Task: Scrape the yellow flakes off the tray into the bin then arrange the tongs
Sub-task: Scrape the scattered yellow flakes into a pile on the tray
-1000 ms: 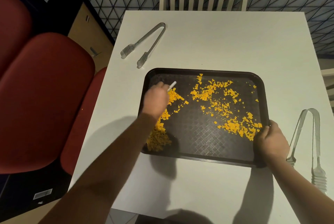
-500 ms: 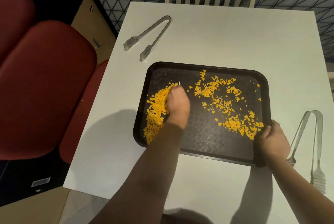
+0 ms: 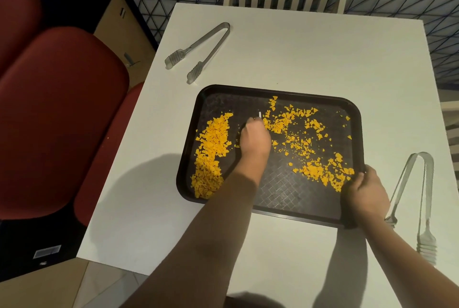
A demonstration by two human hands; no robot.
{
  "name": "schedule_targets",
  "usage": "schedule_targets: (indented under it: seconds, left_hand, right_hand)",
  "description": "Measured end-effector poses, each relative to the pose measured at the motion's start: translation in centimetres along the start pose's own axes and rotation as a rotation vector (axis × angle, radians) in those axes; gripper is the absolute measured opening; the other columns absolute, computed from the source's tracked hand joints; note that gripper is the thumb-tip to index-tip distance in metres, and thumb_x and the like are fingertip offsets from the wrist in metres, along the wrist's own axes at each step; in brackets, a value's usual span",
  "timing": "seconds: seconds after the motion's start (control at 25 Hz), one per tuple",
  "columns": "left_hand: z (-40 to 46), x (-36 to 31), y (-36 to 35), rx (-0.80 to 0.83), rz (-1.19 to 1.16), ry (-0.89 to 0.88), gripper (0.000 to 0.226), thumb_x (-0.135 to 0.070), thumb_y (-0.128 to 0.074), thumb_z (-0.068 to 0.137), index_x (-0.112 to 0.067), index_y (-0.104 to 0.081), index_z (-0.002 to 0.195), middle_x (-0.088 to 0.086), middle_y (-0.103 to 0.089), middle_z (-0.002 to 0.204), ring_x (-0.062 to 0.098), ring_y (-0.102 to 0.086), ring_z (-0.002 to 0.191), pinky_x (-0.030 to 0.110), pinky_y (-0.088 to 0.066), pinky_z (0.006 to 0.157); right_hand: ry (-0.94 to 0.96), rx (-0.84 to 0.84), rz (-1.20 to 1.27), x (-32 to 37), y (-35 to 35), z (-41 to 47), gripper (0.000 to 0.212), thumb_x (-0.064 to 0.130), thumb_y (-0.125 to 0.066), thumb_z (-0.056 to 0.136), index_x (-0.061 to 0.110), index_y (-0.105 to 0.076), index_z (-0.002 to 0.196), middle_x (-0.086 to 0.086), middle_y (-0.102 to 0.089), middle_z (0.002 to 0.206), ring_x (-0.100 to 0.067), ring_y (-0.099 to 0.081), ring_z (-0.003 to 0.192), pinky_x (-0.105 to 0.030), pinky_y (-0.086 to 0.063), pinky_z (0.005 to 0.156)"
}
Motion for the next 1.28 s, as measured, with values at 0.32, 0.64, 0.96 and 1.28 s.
schedule_targets:
  seconds: [0.32, 0.64, 0.96, 1.28]
  left_hand:
    - [-4.1, 6.5, 1.2, -0.03, 0.077, 0.155, 0.027, -0.009, -0.043, 0.093, -0.003, -0.056, 0.116, 0.014, -0.057, 0.113, 0.028, -0.062, 0.1, 0.033, -0.05, 0.081]
    - [0.6, 4.4, 8.2, -0.226, 0.261, -0.185, 0.029, -0.014, -0.047, 0.088, -0.015, -0.063, 0.112, 0.011, -0.065, 0.103, 0.031, -0.055, 0.097, 0.04, -0.043, 0.076]
    - [10.0, 5.7, 7.3, 0.037, 0.355, -0.36, 0.028, -0.015, -0.051, 0.09, -0.017, -0.066, 0.114, 0.009, -0.063, 0.114, 0.029, -0.056, 0.108, 0.036, -0.045, 0.087]
    - [8.0, 4.7, 5.2, 0.282, 0.46, -0.647, 0.029, -0.017, -0.055, 0.09, -0.017, -0.064, 0.118, 0.005, -0.062, 0.124, 0.025, -0.053, 0.114, 0.031, -0.04, 0.092]
  right_hand:
    - [-0.012, 0.026, 0.017, 0.0, -0.1, -0.2, 0.03, 0.027, -0.03, 0.093, 0.017, -0.046, 0.115, -0.018, -0.064, 0.101, -0.041, -0.059, 0.083, -0.037, -0.039, 0.065]
    - [-0.024, 0.027, 0.034, 0.1, -0.1, -0.2, 0.038, 0.033, -0.025, 0.087, 0.018, -0.047, 0.114, -0.017, -0.063, 0.102, -0.041, -0.059, 0.084, -0.036, -0.035, 0.065]
    - [-0.026, -0.005, 0.026, -0.2, -0.2, -0.2, 0.025, 0.034, -0.026, 0.089, 0.025, -0.044, 0.103, -0.014, -0.063, 0.092, -0.038, -0.057, 0.076, -0.033, -0.034, 0.061]
    - [-0.016, -0.015, 0.004, -0.5, -0.3, 0.0, 0.029, 0.036, -0.025, 0.089, 0.026, -0.044, 0.107, -0.015, -0.063, 0.094, -0.039, -0.058, 0.077, -0.034, -0.036, 0.062]
Point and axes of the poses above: each hand's wrist, its own z-axis towards the middle knuckle, its own y-axis out of the back of the hand, x = y × z, the point moved 10 cm from there along z, towards the middle knuckle
